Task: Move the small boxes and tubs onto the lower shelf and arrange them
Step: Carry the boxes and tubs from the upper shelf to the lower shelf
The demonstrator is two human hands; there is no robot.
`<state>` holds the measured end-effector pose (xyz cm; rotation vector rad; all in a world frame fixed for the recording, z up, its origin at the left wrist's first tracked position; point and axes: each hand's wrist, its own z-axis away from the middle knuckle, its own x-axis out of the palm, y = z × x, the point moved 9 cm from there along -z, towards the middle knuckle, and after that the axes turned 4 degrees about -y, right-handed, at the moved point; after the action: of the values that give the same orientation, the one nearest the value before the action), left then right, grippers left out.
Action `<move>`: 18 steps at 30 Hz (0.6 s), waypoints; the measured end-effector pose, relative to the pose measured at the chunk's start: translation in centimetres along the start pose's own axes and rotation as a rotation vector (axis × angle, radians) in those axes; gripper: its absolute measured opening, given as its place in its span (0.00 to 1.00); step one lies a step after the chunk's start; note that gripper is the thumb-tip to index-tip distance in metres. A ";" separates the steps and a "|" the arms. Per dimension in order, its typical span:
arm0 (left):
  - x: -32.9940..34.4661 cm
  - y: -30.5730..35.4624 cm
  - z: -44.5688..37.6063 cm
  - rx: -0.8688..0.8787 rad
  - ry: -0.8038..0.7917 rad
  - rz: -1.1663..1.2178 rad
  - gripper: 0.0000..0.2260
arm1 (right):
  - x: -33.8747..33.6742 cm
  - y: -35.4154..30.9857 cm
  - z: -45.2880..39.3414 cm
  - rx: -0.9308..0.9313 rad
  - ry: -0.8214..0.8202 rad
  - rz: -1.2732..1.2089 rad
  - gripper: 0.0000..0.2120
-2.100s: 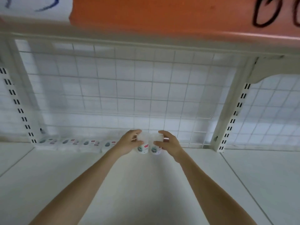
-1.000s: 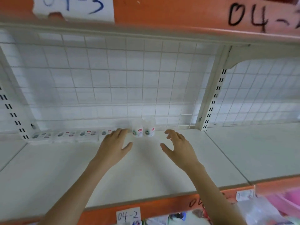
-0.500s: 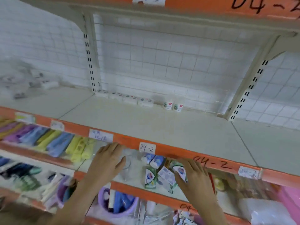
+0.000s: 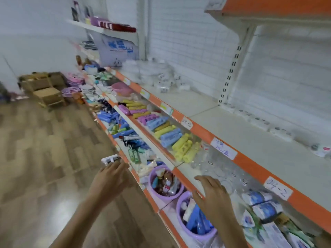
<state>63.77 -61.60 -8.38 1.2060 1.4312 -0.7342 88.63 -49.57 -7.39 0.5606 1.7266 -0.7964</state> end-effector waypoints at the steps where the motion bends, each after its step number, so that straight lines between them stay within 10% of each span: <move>1: -0.6 -2.0 0.3 -0.051 0.000 -0.003 0.16 | 0.5 -1.7 -1.5 -0.034 0.001 -0.024 0.13; 18: -5.3 -26.8 -14.1 -0.112 0.036 -0.024 0.12 | 6.7 -21.6 -27.0 -0.195 0.024 -0.158 0.21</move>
<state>33.45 -58.17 -4.63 1.1223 1.4983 -0.6426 54.07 -43.81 -4.15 0.3056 1.8636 -0.7224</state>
